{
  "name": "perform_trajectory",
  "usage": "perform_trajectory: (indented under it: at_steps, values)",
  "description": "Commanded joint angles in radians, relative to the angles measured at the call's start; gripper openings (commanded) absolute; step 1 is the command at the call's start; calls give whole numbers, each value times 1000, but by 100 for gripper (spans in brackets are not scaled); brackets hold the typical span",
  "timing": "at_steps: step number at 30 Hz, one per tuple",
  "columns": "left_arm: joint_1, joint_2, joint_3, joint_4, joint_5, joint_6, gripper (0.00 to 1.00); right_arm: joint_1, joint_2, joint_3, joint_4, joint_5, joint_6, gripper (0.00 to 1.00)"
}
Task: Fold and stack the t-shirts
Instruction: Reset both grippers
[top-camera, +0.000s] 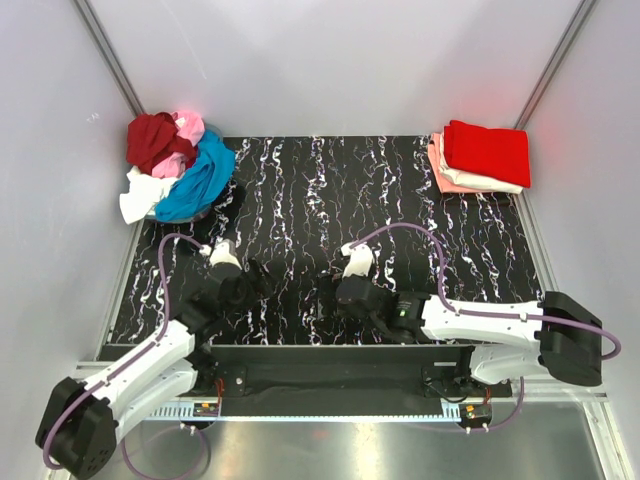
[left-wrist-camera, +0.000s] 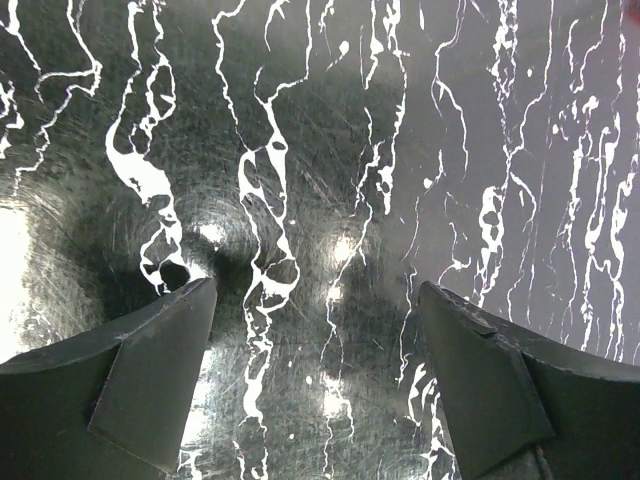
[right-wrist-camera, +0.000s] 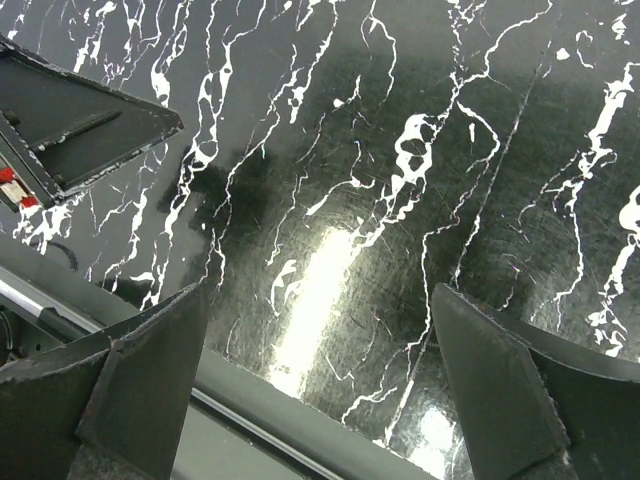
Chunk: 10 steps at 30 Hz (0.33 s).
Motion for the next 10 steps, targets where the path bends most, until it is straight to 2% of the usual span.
perform_trajectory:
  at_steps: [1, 10]
  values:
    - [-4, -1, 3, 9, -41, -4, 89, 4, 17, 38, 38, 24, -8, 100]
    - [-4, -7, 0, 4, -44, -7, 92, 4, 62, 67, 50, -17, -32, 100]
